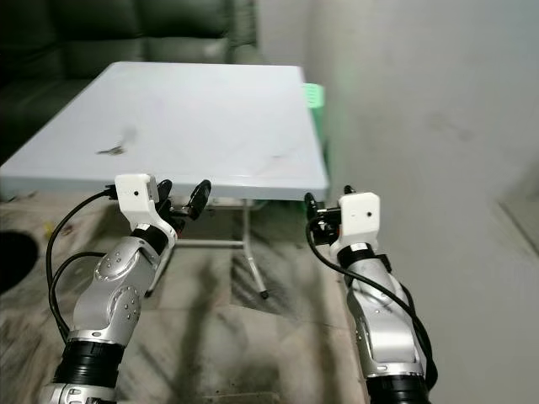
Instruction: Hang keys on a hook
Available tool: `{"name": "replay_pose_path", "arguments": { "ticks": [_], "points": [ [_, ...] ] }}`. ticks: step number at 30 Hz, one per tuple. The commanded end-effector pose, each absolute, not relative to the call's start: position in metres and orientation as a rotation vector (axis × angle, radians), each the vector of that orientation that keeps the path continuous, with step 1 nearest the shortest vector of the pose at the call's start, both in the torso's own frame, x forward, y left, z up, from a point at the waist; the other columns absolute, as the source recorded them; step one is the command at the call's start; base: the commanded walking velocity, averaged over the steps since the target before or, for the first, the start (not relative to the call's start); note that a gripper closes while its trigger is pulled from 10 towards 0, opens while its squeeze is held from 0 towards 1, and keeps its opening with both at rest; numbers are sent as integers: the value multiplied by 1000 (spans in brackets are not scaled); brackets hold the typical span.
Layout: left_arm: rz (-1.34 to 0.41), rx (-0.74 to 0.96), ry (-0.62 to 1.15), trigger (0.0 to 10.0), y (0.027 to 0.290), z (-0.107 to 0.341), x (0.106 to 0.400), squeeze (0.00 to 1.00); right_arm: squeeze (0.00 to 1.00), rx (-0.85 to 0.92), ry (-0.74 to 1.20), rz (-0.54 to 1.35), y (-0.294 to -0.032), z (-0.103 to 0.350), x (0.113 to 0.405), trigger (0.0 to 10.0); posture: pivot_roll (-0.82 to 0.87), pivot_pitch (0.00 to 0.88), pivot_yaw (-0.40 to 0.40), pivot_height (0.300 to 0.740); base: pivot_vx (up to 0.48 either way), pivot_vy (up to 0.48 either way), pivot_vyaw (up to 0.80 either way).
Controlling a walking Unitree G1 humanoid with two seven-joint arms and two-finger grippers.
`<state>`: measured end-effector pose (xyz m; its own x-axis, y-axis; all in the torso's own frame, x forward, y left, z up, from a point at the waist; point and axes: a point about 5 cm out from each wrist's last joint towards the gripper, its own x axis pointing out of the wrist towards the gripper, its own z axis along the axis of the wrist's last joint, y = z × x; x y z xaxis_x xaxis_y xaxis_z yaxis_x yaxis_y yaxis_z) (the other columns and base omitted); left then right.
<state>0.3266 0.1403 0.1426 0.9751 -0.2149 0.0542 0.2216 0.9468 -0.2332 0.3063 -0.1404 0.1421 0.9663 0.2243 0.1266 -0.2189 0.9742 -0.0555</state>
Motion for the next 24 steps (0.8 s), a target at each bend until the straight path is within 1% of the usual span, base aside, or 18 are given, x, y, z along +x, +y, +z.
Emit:
{"name": "replay_pose_path", "arguments": {
  "ticks": [1,3,6,10,13,17,24],
  "points": [
    [-243,-221,-44,10000,136,147,328,0,0,-63,-140,228,-146,144,306,10000,6,0,-46,740,0,0,800],
    [-256,-198,-39,10000,137,146,328,0,0,-83,-133,238,-149,143,307,10000,6,0,-46,740,0,0,800],
    [-262,-150,-23,10000,146,143,331,0,0,-120,-144,276,-153,145,311,10000,2,0,-39,740,0,0,800],
    [-264,-141,-22,10000,148,143,332,0,0,-103,-150,280,-154,147,312,10000,2,0,-36,740,0,0,0],
    [-243,-160,-33,10000,148,145,333,0,0,-83,-166,247,-157,150,313,10000,2,0,-31,740,0,0,0],
    [-217,-192,-38,10000,148,146,333,0,0,-69,-171,232,-156,148,311,10000,3,0,-27,740,0,0,0],
    [-224,-209,-35,10000,146,145,332,0,0,-60,-166,231,-153,145,309,10000,0,3,-20,740,0,0,0]
  ]
}}
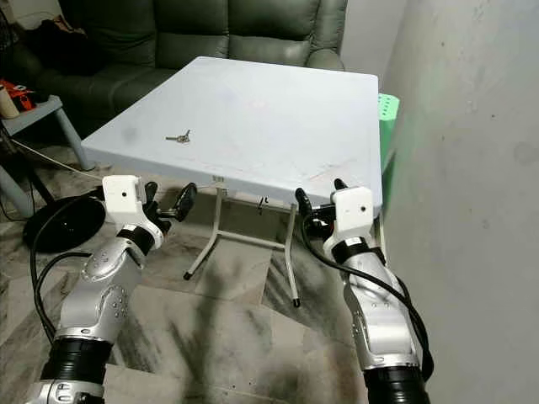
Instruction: Hang keys on a hook
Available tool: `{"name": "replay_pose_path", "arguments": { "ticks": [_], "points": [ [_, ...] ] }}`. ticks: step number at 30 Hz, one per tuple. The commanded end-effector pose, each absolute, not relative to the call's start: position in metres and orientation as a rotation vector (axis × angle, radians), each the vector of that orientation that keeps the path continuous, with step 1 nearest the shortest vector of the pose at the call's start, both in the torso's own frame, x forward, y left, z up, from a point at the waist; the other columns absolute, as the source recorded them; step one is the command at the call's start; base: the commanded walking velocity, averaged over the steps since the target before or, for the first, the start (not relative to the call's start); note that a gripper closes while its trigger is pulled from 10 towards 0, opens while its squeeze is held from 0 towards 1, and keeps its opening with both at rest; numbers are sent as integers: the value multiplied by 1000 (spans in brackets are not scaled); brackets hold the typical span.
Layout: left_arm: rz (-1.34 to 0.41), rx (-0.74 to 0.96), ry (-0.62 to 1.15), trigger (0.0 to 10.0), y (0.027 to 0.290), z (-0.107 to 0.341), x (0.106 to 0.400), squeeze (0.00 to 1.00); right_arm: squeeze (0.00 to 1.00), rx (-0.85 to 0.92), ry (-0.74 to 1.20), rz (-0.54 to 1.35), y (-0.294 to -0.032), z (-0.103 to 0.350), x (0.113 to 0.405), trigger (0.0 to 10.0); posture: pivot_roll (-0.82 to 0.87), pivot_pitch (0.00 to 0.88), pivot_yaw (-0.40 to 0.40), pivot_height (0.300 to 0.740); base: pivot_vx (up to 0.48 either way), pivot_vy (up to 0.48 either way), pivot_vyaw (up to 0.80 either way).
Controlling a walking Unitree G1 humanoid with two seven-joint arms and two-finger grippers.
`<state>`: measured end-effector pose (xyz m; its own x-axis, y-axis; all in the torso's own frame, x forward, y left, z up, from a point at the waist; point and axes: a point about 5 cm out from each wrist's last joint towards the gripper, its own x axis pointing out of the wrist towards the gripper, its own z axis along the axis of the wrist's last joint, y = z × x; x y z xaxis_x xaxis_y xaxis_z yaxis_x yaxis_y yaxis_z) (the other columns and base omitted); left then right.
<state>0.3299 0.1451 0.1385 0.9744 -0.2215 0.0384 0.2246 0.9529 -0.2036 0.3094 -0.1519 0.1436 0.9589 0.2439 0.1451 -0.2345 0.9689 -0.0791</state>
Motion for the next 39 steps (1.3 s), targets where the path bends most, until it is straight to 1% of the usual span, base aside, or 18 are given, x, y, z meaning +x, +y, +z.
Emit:
{"name": "replay_pose_path", "arguments": {
  "ticks": [1,15,39],
  "points": [
    [-217,-211,-35,10000,148,146,334,0,0,-53,-164,220,-154,145,309,10000,1,3,-20,740,0,285,0],
    [-194,-225,-42,10000,154,149,337,0,0,-54,-161,206,-157,145,308,10000,2,7,-19,740,0,407,0],
    [-182,-244,-58,10000,155,152,339,0,0,-59,-156,209,-158,145,308,10000,3,0,-32,740,0,456,0]
  ]
}}
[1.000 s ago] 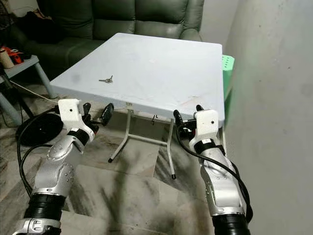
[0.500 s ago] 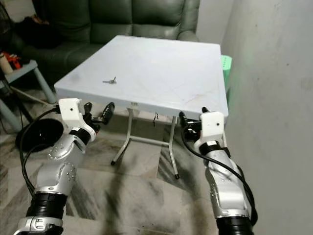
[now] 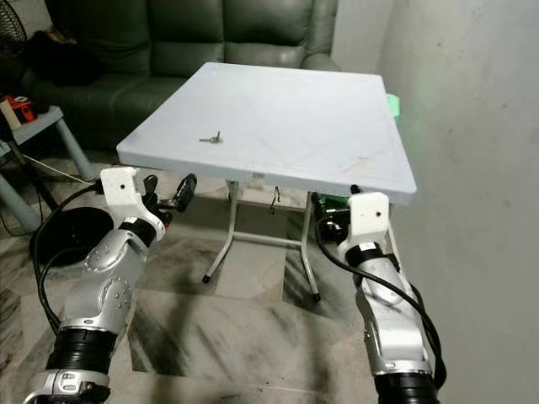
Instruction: Hang keys on a hook
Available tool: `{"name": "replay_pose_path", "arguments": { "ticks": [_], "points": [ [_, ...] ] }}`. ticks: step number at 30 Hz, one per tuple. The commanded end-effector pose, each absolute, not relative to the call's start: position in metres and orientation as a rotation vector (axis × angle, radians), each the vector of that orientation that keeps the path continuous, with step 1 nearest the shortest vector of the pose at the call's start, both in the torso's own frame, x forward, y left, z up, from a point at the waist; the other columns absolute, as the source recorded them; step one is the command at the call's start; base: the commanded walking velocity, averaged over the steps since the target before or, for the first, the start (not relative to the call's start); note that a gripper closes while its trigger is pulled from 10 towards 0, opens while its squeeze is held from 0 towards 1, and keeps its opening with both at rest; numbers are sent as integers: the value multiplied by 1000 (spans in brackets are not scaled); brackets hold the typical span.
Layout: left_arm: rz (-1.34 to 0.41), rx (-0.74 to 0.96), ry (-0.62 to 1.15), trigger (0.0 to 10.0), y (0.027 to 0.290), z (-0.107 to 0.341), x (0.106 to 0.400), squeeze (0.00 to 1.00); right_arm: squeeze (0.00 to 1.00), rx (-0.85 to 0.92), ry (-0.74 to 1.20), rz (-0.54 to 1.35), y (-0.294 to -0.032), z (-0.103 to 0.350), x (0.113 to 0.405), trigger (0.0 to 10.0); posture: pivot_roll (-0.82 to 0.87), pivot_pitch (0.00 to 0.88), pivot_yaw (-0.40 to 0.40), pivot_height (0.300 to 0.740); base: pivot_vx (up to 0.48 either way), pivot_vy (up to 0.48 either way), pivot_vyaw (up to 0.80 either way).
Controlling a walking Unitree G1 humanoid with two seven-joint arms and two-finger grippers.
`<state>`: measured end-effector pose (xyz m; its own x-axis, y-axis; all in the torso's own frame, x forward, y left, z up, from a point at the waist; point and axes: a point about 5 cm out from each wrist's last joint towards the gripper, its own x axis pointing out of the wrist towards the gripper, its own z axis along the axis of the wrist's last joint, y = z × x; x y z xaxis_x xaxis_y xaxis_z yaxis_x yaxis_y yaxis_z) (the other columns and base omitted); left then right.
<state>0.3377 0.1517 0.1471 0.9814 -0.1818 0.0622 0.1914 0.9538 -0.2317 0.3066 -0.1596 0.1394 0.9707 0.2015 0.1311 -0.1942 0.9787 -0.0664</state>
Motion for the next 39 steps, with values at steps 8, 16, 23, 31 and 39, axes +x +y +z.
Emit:
{"name": "replay_pose_path", "arguments": {
  "ticks": [8,16,23,31,39],
  "points": [
    [-183,-248,-61,10000,155,152,340,0,0,-59,-159,212,-158,146,309,10000,3,0,-33,740,0,357,0],
    [-185,-249,-64,10000,154,153,341,0,0,-61,-159,216,-157,146,309,10000,4,0,-36,740,0,362,0],
    [-169,-250,-46,10000,154,151,341,0,0,-61,-159,217,-157,146,309,10000,3,0,-37,740,0,105,0],
    [-164,-254,-35,10000,153,149,341,0,0,-64,-158,217,-158,146,309,10000,2,0,-38,740,0,0,0],
    [-170,-253,-47,10000,153,151,340,0,0,-66,-158,216,-159,147,309,10000,2,0,-36,740,0,0,0]
  ]
}}
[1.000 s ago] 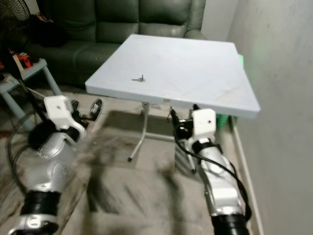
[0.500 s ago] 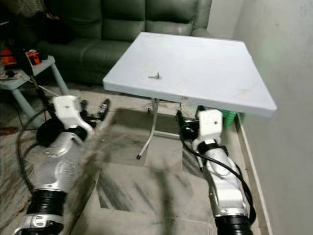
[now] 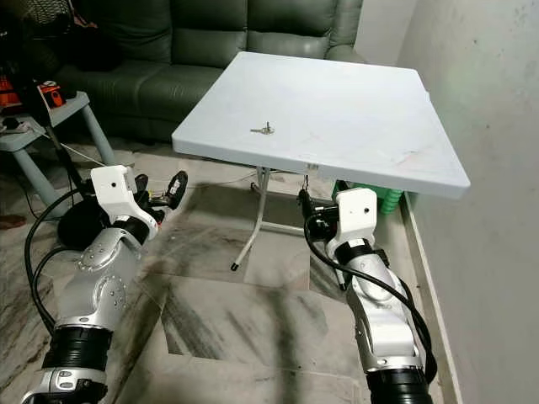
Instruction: Hang keys on a hook
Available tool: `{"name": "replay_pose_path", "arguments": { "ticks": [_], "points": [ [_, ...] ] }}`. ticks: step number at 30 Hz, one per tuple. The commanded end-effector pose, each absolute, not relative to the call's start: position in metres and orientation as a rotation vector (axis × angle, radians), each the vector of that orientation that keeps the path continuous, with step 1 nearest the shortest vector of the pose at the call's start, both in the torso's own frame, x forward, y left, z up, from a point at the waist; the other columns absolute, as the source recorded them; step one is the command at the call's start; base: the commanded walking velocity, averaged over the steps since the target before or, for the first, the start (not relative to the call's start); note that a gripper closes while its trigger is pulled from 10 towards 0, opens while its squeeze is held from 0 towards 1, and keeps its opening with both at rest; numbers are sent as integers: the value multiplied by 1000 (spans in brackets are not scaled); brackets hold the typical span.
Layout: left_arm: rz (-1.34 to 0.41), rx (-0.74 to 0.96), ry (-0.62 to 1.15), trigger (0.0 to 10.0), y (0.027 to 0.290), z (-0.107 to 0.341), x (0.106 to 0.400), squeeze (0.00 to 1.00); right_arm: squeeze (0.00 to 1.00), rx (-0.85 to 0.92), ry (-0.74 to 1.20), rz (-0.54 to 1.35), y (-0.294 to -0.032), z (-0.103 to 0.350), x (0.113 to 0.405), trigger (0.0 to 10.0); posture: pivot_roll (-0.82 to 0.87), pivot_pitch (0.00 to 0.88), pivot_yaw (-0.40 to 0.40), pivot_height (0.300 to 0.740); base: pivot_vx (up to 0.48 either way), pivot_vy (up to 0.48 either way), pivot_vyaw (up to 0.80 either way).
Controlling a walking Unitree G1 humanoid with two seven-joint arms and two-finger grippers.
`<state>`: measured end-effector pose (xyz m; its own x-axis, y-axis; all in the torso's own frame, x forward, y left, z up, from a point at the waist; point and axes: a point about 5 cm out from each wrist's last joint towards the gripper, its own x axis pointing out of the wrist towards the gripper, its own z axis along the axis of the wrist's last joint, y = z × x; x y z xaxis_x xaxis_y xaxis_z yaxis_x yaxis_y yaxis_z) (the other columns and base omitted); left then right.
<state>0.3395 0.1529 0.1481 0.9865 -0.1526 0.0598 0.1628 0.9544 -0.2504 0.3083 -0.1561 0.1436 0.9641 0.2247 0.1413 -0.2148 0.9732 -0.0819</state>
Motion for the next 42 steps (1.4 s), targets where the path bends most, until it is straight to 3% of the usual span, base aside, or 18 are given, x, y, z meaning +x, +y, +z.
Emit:
{"name": "replay_pose_path", "arguments": {
  "ticks": [1,42],
  "points": [
    [-170,-252,-52,10000,154,151,340,0,0,-66,-158,216,-159,147,309,10000,3,0,-37,740,0,0,0],
    [-176,-260,-58,10000,153,154,342,0,0,-63,-161,206,-161,147,310,10000,0,0,-24,740,351,0,0]
  ]
}}
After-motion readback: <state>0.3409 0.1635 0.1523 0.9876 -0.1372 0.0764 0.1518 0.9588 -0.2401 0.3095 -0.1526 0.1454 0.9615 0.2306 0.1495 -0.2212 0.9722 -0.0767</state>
